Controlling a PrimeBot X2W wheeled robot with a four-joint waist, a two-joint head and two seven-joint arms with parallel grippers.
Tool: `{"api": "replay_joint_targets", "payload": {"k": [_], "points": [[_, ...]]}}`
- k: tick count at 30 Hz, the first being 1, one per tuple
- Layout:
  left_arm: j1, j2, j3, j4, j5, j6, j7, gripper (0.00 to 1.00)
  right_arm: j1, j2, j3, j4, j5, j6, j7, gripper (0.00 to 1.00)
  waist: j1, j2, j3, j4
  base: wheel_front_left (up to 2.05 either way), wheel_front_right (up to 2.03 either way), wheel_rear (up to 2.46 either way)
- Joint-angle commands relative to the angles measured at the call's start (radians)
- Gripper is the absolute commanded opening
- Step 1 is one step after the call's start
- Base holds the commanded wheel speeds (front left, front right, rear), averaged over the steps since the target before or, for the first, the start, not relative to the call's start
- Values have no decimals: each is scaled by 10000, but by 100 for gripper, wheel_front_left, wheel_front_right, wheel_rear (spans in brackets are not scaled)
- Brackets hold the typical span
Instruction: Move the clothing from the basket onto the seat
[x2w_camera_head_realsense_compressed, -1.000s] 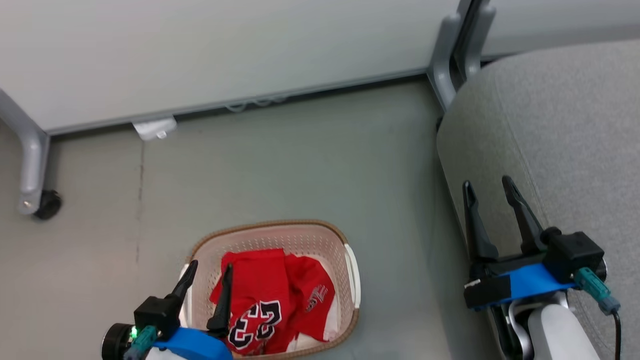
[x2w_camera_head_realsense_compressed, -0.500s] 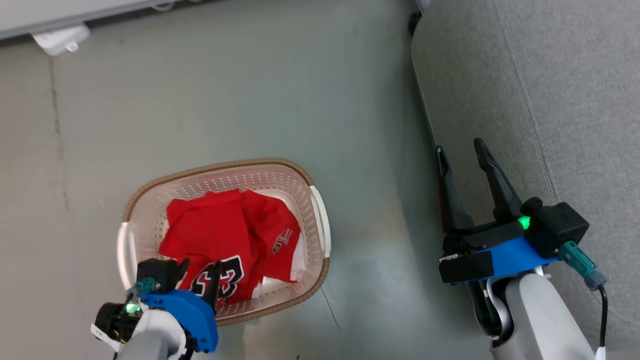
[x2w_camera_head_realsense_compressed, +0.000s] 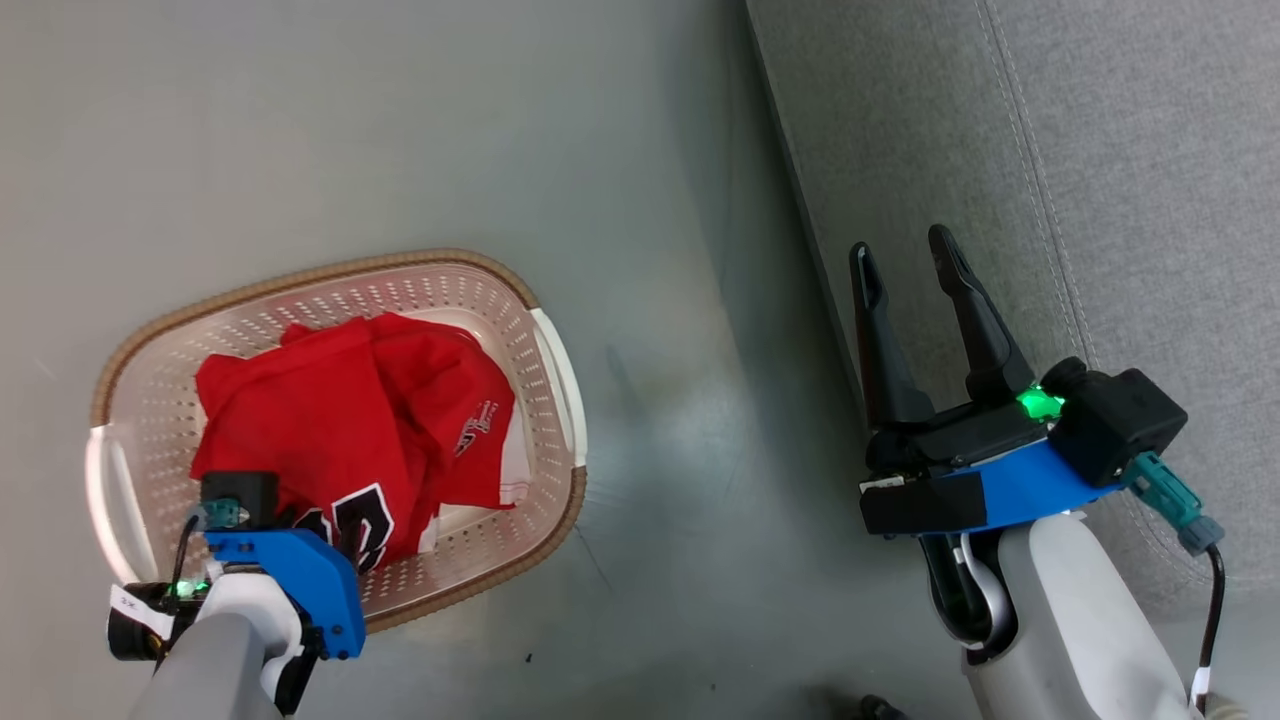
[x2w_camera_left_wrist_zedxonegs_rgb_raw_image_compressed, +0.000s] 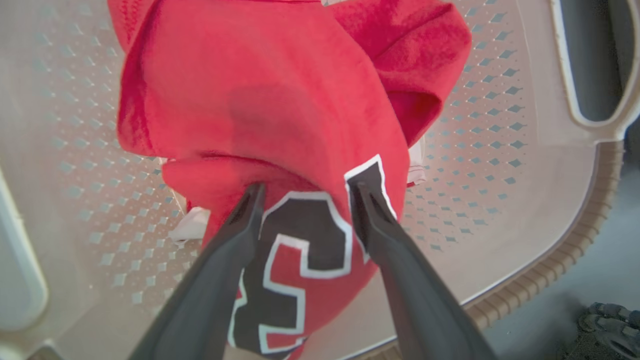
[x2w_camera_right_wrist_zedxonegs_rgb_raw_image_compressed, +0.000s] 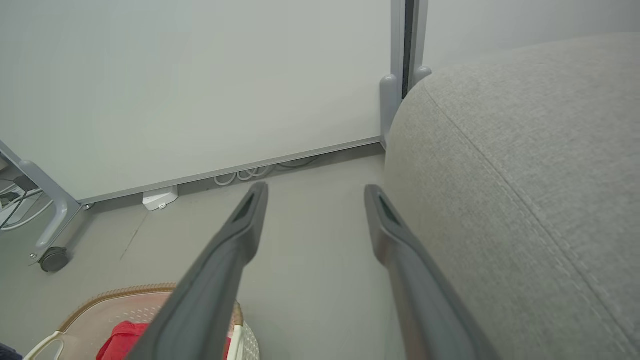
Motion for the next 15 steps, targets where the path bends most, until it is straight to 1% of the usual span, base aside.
{"api": "replay_joint_targets", "payload": {"k": [1, 7, 9, 10, 15], "points": [[-128, 72, 75, 97, -106, 10, 12, 100, -84, -10, 56, -63, 55, -7, -25, 100, -2, -1, 227, -202, 0, 0, 0], [-405, 99, 76, 540, -262, -23, 217, 100, -122, -11, 113, -168, 148, -7, -23, 100, -2, -1, 477, -355, 0, 0, 0], [-496, 81, 15, 627, -263, -44, 238, 20, -125, -11, 110, -176, 174, -7, -22, 100, -2, -1, 514, -383, 0, 0, 0], [-534, 74, -5, 673, -266, -53, 237, 0, -136, -11, 112, -178, 193, -7, -22, 100, -2, -1, 528, -396, 0, 0, 0], [-664, 31, -163, 839, -271, -83, 187, 0, -138, -11, 148, -156, 231, -7, -24, 100, -2, -1, 524, -429, 0, 0, 0]]}}
